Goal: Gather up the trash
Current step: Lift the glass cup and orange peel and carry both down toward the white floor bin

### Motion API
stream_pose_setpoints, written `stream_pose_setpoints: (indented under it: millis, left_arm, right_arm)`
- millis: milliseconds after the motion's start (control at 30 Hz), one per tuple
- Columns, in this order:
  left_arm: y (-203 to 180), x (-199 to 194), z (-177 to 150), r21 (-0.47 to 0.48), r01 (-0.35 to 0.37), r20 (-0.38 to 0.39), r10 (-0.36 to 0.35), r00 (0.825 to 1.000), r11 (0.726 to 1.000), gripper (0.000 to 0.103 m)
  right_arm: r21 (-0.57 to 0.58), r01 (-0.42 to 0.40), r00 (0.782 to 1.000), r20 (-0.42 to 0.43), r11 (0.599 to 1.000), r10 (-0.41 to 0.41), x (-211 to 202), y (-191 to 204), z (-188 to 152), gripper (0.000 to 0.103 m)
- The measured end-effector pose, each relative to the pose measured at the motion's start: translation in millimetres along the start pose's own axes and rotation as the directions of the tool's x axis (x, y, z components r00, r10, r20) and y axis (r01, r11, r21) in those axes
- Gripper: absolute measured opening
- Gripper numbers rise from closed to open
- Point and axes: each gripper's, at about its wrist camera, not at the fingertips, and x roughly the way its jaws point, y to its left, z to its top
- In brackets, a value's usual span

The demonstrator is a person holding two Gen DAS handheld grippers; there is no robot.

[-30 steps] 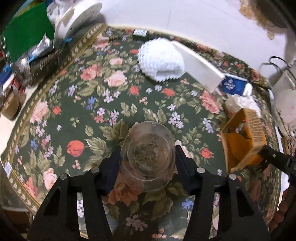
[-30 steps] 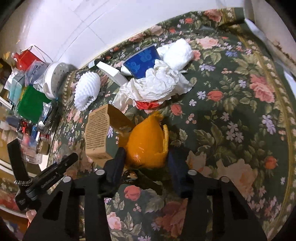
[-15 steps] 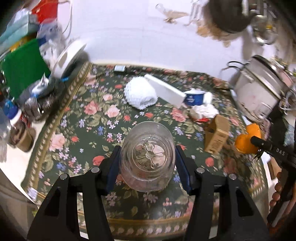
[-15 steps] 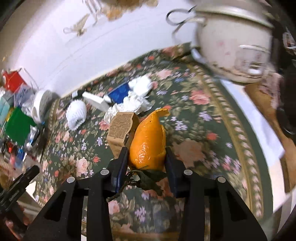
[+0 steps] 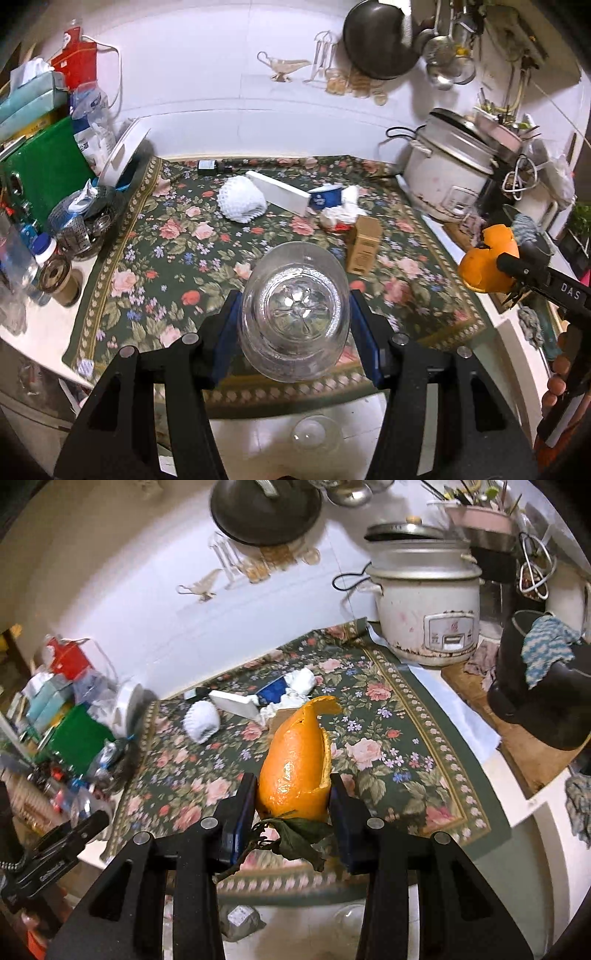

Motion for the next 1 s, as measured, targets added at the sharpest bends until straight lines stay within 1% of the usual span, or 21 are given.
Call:
stream_pose_setpoints:
  millis: [133,267,400,533,633,767,900,1000]
  left_arm:
    - [-22,-16,-22,-0.029,0.020,-0.012,-0.020,1.000,0.999,0.056]
    - [-47,-22,-49,-0.036,0.009,-0.040,-0.010,0.999,0.999,0.056]
    - [-72,-23,-82,-0.056,-0.003,-0.088,-0.002,0.996,0.998,0.056]
    - [-94,-20,-121,-0.077,-0.032,-0.125,0.022,0.992,0.997,0.056]
    - [-102,-12,-144,-0.103,-0.035,-0.162,0.018,0.987,0.994,0.056]
    - [-106,5,-170,-0.106,-0.049,-0.213,0.025,0.977,0.993,0.056]
    - [-104,30,-197,-0.104,-0.070,-0.258,0.041,0.965,0.992,0.056]
    - [-96,55,-218,-0.096,-0.089,-0.288,0.058,0.956,0.991,0.056]
  right_arm:
    - [-0.027,-0.037,0.999,-0.004,0.999,0.037,-21,-4,-16,0.035]
    - [-0.045,-0.086,0.996,-0.025,0.995,0.085,-39,-14,-35,0.035]
    - [-0.070,-0.117,0.991,-0.077,0.991,0.111,-52,-24,-60,0.035]
    - [-0.096,-0.154,0.979,-0.150,0.983,0.139,-54,-36,-87,0.035]
    - [-0.117,-0.158,0.969,-0.210,0.980,0.131,-46,-45,-109,0.035]
    - [-0.098,-0.182,0.947,-0.284,0.978,0.148,-29,-57,-137,0.035]
    - [-0.088,-0.186,0.930,-0.337,0.979,0.147,-5,-64,-165,0.035]
    - [-0.080,-0.173,0.917,-0.376,0.982,0.130,25,-71,-189,0.035]
